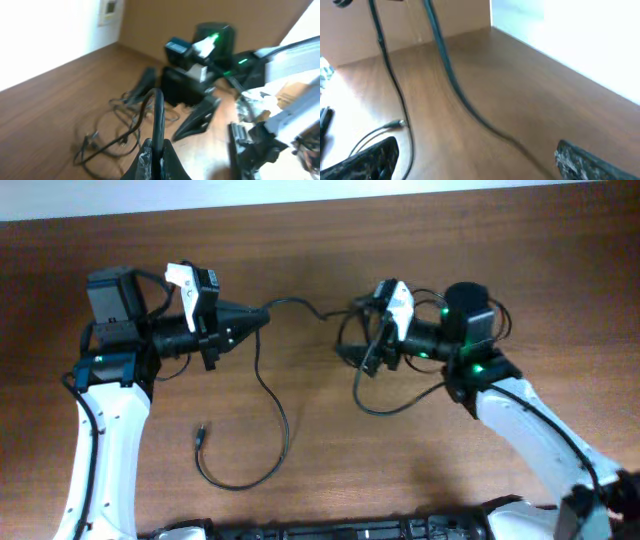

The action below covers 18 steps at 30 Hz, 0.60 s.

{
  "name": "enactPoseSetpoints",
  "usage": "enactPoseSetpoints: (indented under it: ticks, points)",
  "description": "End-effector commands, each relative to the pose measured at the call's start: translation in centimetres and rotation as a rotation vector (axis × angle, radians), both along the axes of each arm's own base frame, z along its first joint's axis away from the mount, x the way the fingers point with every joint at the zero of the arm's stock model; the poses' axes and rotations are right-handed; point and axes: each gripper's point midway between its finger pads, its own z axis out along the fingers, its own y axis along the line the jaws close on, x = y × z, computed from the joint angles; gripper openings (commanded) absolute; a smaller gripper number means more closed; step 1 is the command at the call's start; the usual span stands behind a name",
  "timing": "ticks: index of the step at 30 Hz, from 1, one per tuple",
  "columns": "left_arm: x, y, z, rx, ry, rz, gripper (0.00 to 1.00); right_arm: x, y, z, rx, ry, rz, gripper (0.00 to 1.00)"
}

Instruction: Untangle cables

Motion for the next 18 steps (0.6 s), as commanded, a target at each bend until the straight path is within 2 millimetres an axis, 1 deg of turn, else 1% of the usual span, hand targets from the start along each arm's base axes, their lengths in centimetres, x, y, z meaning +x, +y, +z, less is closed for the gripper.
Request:
enactPoseSetpoints:
  ticks: [1,3,4,7,8,9,11,12,14,15,16,18]
  points:
    - [-1.4,-0.4,1.9,-0.063,-0.056,-0.090,0.00,-0.2,3.0,-1.1,0.033,0.048,0.048,0.98]
    - [-1.4,-0.4,2.0,-0.065,-0.056,-0.092,0.00,-1.5,5.5,-2.4,0.025,0.064,0.115,0.99]
    - [-1.4,-0.4,2.0,-0.071,-0.031,-0.091,0.00,-1.7,6.3,-2.9,0.017,0.065,0.120,0.98]
    - [-1.4,-0.5,2.5,-0.090,-0.002,-0.100,0.00,-1.2,7.6,-4.2,-0.021,0.060,0.062,0.98]
    - [-1.2,-0.4,2.7,-0.093,0.009,-0.096,0.00,-1.9,8.6,-4.5,-0.025,0.060,0.083,0.98]
    - [-0.6,-0.4,2.9,-0.087,0.027,-0.071,0.00,-2.6,9.4,-4.5,-0.026,0.060,0.108,0.99]
    - [1.5,0.1,2.8,-0.070,0.115,0.048,0.00,-3.9,10.7,-4.5,-0.030,0.057,0.143,0.98]
    - [2.9,0.6,2.7,-0.071,0.179,0.136,0.00,-4.3,11.2,-4.6,-0.038,0.054,0.140,0.99]
    - [5.0,1.4,3.1,-0.110,0.287,0.270,0.00,-4.6,12.0,-5.0,-0.056,0.047,0.124,0.98]
    - [5.6,1.6,3.5,-0.138,0.327,0.310,0.00,-4.8,12.5,-5.4,-0.069,0.046,0.112,0.99]
    - [5.9,1.5,4.2,-0.169,0.351,0.318,0.00,-4.5,12.7,-6.0,-0.089,0.043,0.077,0.98]
    - [5.8,0.8,4.9,-0.196,0.367,0.302,0.00,-3.6,12.6,-6.8,-0.122,0.036,0.004,0.99]
